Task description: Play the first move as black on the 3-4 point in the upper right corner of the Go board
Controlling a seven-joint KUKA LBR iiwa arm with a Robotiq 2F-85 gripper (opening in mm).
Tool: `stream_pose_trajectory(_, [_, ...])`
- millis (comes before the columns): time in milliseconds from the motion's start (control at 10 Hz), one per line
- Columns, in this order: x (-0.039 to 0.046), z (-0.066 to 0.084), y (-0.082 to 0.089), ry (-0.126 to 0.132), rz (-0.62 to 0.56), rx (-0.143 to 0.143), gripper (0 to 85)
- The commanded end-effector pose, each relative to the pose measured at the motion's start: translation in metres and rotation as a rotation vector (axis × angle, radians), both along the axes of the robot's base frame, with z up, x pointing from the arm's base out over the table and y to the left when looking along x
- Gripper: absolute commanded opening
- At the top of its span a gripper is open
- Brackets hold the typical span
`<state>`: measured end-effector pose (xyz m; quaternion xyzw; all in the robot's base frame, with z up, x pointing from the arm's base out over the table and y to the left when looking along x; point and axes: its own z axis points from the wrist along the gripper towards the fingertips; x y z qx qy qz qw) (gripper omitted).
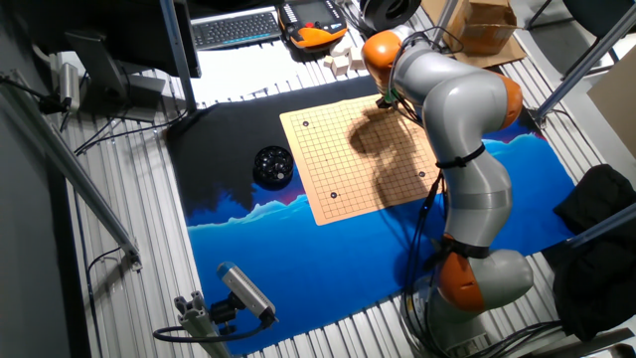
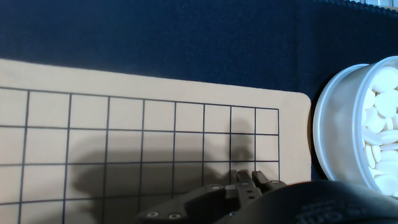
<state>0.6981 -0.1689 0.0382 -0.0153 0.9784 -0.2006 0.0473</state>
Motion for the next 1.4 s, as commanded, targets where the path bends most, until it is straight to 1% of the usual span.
stream_pose_trajectory(0, [-0.0001, 0.0, 0.0, -0.001, -0.002, 0.0, 0.0])
stream_pose_trajectory(500, [-0.0007, -0.0001, 0.0004, -0.015, -0.027, -0.001, 0.0])
stream_pose_trajectory(600, [-0.0007, -0.0001, 0.0004, -0.018, -0.032, -0.001, 17.0])
stream_pose_trajectory(1300, [-0.0009, -0.0001, 0.001, -0.023, -0.041, -0.003, 17.0])
